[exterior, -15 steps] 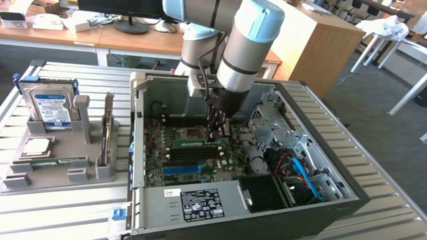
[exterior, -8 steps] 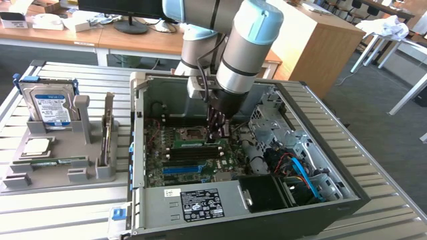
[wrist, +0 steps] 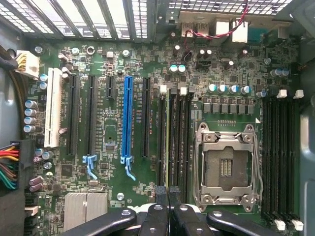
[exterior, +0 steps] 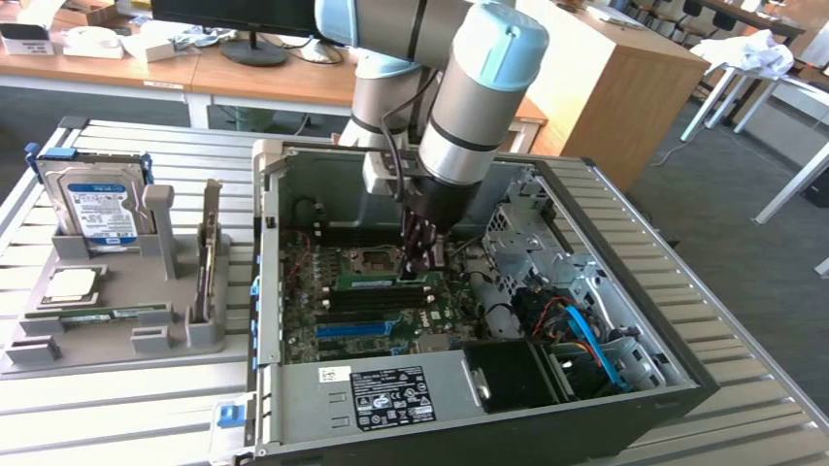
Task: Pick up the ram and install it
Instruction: 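Insert the ram into the slot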
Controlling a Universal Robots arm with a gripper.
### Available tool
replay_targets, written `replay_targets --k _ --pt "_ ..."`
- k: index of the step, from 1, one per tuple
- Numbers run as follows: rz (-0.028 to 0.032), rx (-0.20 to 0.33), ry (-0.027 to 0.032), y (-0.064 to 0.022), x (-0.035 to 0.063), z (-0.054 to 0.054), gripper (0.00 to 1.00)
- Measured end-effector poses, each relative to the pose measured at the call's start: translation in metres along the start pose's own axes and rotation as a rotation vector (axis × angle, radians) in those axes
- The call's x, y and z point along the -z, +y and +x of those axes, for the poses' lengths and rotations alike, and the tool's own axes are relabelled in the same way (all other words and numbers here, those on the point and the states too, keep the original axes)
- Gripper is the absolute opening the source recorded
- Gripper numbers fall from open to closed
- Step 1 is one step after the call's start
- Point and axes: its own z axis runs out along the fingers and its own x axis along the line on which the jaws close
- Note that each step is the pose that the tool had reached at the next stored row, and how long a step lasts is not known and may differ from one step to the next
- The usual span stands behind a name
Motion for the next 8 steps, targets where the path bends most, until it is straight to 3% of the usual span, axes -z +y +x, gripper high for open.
replay_targets --k 8 --pt "0.0000 0.000 0.0001 -0.0002 -0.0039 0.0002 0.11"
